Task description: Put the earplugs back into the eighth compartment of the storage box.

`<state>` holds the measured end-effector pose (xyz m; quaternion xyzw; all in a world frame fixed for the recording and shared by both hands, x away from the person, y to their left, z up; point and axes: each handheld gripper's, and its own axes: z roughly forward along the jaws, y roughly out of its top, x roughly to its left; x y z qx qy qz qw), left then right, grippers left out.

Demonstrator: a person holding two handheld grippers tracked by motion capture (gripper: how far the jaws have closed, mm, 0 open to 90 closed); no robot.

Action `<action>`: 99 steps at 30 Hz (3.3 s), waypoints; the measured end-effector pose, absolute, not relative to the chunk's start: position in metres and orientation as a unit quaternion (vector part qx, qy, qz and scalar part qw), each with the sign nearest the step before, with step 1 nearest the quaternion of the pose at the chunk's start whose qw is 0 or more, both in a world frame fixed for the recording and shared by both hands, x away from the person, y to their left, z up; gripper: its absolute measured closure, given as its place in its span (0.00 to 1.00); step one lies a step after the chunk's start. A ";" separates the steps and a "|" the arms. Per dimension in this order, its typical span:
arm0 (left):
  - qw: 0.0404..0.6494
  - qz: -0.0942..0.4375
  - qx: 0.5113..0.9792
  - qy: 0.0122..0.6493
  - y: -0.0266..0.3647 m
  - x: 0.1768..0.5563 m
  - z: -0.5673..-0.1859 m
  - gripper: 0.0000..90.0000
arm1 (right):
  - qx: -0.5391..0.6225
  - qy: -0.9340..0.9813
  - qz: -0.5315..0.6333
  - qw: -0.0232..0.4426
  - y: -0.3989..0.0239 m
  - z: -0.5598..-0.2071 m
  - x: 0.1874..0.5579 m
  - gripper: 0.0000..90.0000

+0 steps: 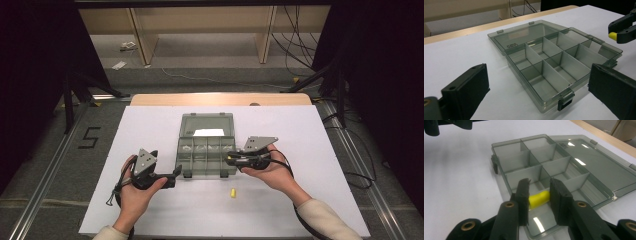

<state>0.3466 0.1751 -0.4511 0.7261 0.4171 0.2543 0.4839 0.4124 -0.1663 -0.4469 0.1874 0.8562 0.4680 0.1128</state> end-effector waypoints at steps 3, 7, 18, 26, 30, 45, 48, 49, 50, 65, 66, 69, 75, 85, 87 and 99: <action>0.484 0.254 0.726 0.417 0.175 0.347 -0.451 0.03 | 0.189 0.856 0.468 0.113 -0.166 -0.447 0.413 0.79; 0.484 0.254 0.726 0.416 0.175 0.347 -0.451 0.03 | 0.189 0.856 0.468 0.115 -0.166 -0.447 0.414 0.79; 0.485 0.254 0.725 0.418 0.175 0.347 -0.451 0.03 | 0.192 0.859 0.462 0.113 -0.163 -0.451 0.417 0.78; 0.485 0.255 0.725 0.418 0.175 0.347 -0.451 0.03 | 0.195 0.860 0.457 0.114 -0.164 -0.454 0.419 0.77; 0.485 0.255 0.725 0.418 0.175 0.347 -0.451 0.03 | 0.200 0.862 0.451 0.114 -0.164 -0.458 0.421 0.72; 0.485 0.255 0.726 0.417 0.176 0.346 -0.450 0.03 | 0.205 0.862 0.449 0.115 -0.167 -0.456 0.417 0.49; 0.487 0.257 0.724 0.417 0.176 0.346 -0.450 0.03 | 0.203 0.862 0.450 0.112 -0.168 -0.455 0.413 0.43; 0.487 0.257 0.724 0.417 0.176 0.346 -0.450 0.02 | 0.203 0.862 0.451 0.112 -0.169 -0.455 0.412 0.41; 0.487 0.256 0.723 0.417 0.176 0.346 -0.450 0.02 | 0.202 0.861 0.452 0.112 -0.169 -0.455 0.411 0.40; 0.487 0.255 0.725 0.415 0.176 0.346 -0.451 0.01 | 0.194 0.859 0.463 0.101 -0.171 -0.452 0.394 0.32; 0.487 0.255 0.725 0.416 0.176 0.346 -0.451 0.01 | 0.192 0.860 0.462 0.101 -0.171 -0.452 0.393 0.32; 0.487 0.254 0.725 0.416 0.176 0.346 -0.451 0.01 | 0.190 0.860 0.463 0.100 -0.171 -0.452 0.390 0.31; 0.487 0.254 0.725 0.415 0.176 0.346 -0.451 0.00 | 0.186 0.859 0.466 0.102 -0.171 -0.451 0.385 0.30; 0.486 0.252 0.728 0.413 0.175 0.346 -0.451 0.00 | 0.181 0.862 0.464 0.099 -0.172 -0.453 0.379 0.29; 0.486 0.252 0.728 0.413 0.175 0.346 -0.452 0.00 | 0.179 0.862 0.464 0.099 -0.172 -0.454 0.378 0.29; 0.486 0.251 0.728 0.414 0.175 0.346 -0.452 0.00 | 0.167 0.872 0.452 0.083 -0.170 -0.461 0.369 0.29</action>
